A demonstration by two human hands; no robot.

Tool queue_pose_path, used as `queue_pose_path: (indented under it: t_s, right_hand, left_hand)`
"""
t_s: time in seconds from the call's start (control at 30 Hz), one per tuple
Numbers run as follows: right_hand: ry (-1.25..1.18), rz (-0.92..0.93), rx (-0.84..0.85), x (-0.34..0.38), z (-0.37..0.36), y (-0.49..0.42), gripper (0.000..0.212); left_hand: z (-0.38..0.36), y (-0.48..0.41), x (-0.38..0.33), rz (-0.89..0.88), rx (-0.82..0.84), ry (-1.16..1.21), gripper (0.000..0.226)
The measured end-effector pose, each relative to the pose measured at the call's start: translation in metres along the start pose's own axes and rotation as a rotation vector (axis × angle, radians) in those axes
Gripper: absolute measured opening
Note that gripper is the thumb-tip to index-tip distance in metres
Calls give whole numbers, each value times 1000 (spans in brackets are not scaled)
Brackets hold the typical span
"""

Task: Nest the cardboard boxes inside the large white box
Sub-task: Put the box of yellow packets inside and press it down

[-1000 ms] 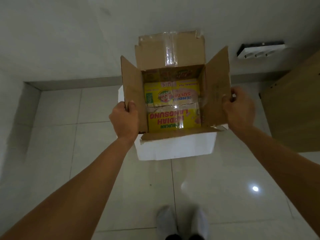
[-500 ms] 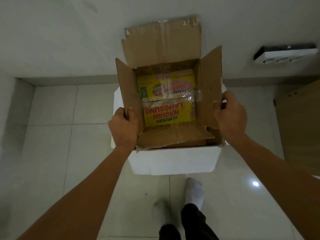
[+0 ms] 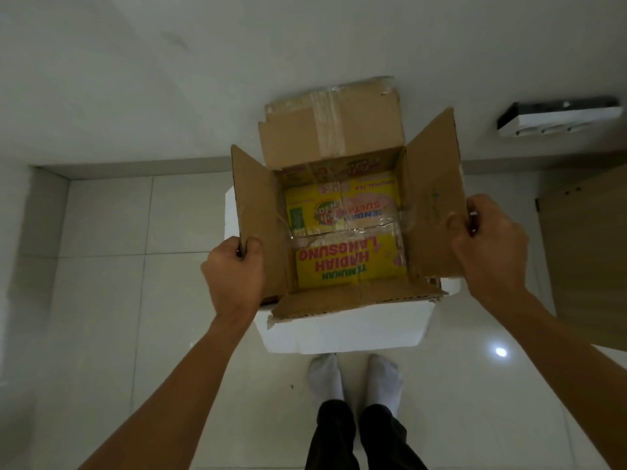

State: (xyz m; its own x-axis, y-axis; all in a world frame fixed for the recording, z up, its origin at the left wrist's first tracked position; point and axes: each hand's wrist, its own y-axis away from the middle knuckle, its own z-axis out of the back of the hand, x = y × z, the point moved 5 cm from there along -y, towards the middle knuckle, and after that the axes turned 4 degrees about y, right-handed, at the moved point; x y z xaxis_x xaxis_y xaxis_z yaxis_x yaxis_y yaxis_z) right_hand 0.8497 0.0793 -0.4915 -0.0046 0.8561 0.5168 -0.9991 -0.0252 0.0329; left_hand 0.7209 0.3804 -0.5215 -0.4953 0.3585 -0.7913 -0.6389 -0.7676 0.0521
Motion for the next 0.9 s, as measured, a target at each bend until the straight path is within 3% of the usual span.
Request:
queue_pose_path:
  t_s: [0.47,0.9]
  right_hand:
    - [-80,-7,-125,16,5,13,18]
    - [-11,-13,-28,-21,-30,22,15]
  left_hand:
    - [14,4,-36,-312,-74,200,53]
    - [0,18,15,-177,-5,44,52]
